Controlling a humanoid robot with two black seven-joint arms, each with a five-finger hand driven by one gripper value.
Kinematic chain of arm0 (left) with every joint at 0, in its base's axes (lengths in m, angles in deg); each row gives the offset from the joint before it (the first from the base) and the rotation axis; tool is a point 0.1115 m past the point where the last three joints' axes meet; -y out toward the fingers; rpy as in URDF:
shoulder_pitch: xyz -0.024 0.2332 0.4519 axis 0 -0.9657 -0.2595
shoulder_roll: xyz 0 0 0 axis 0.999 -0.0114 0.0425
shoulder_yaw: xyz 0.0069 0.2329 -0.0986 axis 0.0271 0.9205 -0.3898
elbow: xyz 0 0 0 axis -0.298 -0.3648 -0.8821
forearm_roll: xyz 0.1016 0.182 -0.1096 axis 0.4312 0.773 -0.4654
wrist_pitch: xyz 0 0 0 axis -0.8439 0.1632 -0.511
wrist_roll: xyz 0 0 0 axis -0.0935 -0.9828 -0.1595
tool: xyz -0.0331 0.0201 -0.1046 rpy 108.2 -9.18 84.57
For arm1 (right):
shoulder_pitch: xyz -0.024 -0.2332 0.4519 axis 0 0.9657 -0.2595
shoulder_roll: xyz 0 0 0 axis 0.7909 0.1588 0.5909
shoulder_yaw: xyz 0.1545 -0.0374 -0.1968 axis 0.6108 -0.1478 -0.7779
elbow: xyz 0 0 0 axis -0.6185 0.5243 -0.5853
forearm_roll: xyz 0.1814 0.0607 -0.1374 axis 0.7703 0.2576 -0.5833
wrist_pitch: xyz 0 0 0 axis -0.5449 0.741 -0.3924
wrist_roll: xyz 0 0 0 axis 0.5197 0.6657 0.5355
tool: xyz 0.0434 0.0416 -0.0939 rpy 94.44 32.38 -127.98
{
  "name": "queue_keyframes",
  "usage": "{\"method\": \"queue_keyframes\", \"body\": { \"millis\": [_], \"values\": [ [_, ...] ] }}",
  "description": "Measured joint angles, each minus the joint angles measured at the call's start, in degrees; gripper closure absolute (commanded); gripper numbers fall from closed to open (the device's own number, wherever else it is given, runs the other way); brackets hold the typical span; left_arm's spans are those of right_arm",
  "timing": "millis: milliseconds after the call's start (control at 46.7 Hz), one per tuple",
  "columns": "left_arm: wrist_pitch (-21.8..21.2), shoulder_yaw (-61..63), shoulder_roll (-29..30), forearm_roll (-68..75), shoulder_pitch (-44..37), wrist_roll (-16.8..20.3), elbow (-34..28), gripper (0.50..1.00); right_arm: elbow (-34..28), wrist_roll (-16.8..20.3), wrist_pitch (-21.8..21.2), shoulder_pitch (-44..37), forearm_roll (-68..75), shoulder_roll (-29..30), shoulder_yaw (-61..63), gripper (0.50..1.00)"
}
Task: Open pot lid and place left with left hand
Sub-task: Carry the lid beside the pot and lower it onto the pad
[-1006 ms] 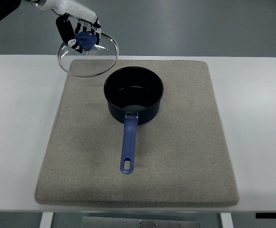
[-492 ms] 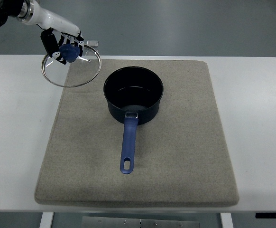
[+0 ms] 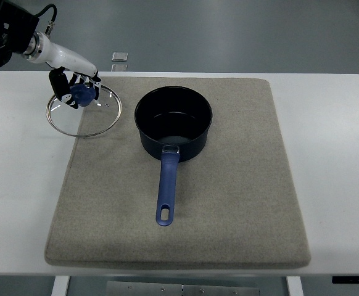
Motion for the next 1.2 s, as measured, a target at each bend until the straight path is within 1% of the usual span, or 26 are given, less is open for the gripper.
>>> {"method": "queue_keyframes", "body": {
  "millis": [342, 449, 963, 1049, 1155, 1198],
  "values": [
    [-0.21, -0.07, -0.73, -0.05, -1.13, -0.01, 0.73, 1.0, -0.01, 0.0, 0.0, 0.0, 0.0, 0.0, 0.0, 0.583],
    [-0.21, -0.09, -2.11, -0.11, -1.43, 0.0, 1.55, 1.0, -0.01, 0.0, 0.0, 0.0, 0.0, 0.0, 0.0, 0.583],
    [-0.55, -0.24, -4.2, -0.97, -2.31, -0.01, 1.57, 1.0, -0.02, 0.0, 0.01, 0.01, 0.0, 0.0, 0.0, 0.583],
    [-1.47, -0.52, -4.25, -1.17, -2.89, -0.01, 1.58, 1.0, -0.03, 0.0, 0.01, 0.01, 0.0, 0.0, 0.0, 0.583],
    [-4.14, -0.66, -4.86, -1.24, -4.1, -0.01, 1.48, 1.0, -0.02, 0.0, 0.01, 0.0, 0.0, 0.0, 0.0, 0.583],
    [-4.5, -0.66, -4.93, -1.26, -4.25, 0.0, 1.48, 1.0, -0.03, 0.0, 0.01, 0.0, 0.0, 0.0, 0.0, 0.583]
  ]
}}
